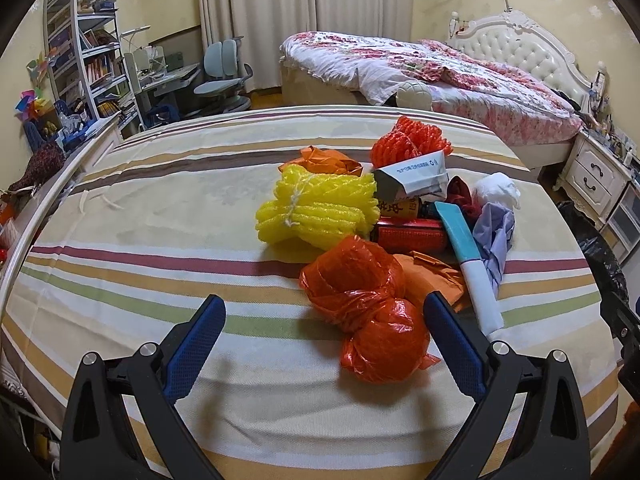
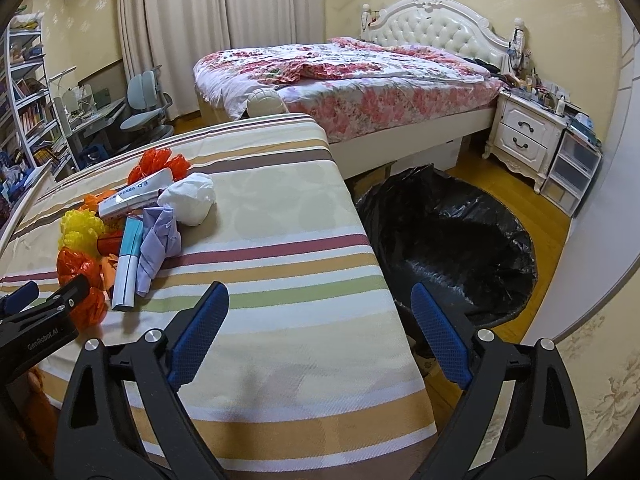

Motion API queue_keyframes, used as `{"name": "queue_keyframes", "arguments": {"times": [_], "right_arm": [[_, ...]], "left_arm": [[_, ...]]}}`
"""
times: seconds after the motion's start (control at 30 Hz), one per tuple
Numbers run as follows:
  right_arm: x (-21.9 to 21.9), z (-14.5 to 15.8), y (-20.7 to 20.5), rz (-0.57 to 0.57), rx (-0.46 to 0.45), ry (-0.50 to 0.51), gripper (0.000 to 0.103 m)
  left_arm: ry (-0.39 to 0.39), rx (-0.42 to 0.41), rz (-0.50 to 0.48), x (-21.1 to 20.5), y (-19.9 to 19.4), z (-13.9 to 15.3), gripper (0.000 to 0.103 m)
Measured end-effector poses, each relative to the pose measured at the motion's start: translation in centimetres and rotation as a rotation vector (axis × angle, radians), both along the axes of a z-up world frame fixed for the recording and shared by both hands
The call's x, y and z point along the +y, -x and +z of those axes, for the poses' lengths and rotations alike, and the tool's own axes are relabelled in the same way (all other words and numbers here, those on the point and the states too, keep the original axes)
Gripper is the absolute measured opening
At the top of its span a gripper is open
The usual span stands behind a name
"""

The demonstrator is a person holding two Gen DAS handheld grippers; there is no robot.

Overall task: Collect trash
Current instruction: 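Lower the left tool onto the red plastic bag bundle and close it, then grasp the white-and-blue tube with the right tool while the left tool holds the red bag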

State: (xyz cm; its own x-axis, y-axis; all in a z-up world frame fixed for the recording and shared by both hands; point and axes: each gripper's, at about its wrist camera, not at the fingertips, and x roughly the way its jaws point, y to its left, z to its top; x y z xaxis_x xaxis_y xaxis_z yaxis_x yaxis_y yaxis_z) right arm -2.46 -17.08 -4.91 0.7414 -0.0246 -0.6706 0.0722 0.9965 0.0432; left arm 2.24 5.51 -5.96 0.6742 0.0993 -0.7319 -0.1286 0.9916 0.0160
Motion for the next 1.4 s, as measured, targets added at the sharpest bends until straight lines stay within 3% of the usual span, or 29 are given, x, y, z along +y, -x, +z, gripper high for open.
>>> {"name": "queue_keyframes", "arguments": {"times": [0.17, 0.2, 0.23, 0.43, 0.83, 1.4], "right_arm": [[0.7, -0.2, -0.3, 0.017, 0.008, 0.000, 0.090], [0.8, -0.3, -0.4, 0.021, 0.009, 0.001, 0.090], [1.1, -0.2, -0.3, 0.025, 0.009, 0.002, 0.090], [1.5, -0.2, -0.3, 0.044, 0.005, 0.012, 0.090], [3.1, -0.2, -1.0, 0.099, 0.021, 0.000, 0.077], [9.4, 0.2, -2.1, 0.277, 0.039, -0.038, 0.040]], "left_arm": [[-0.002, -0.012, -0.018, 0.3, 0.4, 0.4, 0.094], [-0.003, -0.014, -0.027, 0.2, 0.4, 0.5, 0.089], [0.002, -0.014, -0.046, 0.1, 0.4, 0.5, 0.076], [0.095, 0.025, -0.136, -0.1, 0.5, -0.1, 0.048], [0.072, -0.021, -0.144, 1.2, 2.4, 1.4, 0.046], [0.006, -0.063, 0.032, 8.2, 2.4, 2.2, 0.046]]}}
